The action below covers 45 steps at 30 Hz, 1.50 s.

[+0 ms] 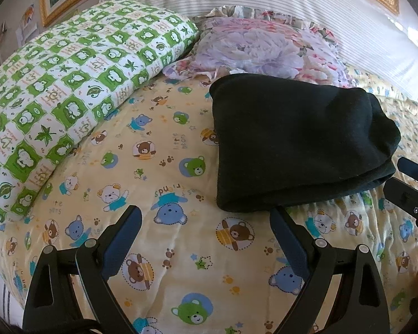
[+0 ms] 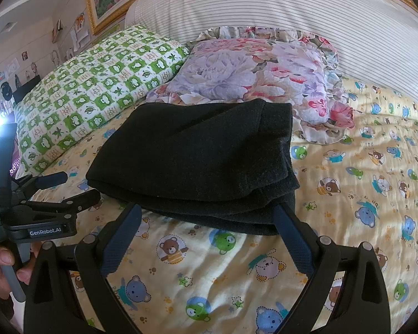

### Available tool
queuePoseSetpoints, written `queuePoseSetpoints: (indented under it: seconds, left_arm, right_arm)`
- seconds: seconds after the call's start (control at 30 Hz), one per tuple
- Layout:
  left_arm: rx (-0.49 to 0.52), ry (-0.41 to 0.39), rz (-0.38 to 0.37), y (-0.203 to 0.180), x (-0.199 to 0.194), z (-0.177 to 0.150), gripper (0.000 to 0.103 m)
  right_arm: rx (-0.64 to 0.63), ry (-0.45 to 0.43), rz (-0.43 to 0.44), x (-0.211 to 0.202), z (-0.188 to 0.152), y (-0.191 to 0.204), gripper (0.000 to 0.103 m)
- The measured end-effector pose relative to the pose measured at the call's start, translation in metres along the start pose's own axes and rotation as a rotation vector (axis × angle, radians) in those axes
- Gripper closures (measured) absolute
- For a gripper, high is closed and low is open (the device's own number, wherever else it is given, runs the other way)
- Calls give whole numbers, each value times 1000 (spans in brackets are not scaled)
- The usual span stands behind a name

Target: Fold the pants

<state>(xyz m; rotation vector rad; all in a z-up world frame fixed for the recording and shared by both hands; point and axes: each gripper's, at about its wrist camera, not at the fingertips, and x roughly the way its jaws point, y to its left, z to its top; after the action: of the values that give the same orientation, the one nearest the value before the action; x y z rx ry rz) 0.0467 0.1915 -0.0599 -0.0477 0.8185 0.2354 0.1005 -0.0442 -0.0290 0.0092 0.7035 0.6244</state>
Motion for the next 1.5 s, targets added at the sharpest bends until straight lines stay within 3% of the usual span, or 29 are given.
queuePoseSetpoints:
  seconds: [1.5]
  left_arm:
    - [12, -6, -21, -10, -7, 6, 9]
  right_arm:
    - [9, -10, -4, -10, 6, -7, 7]
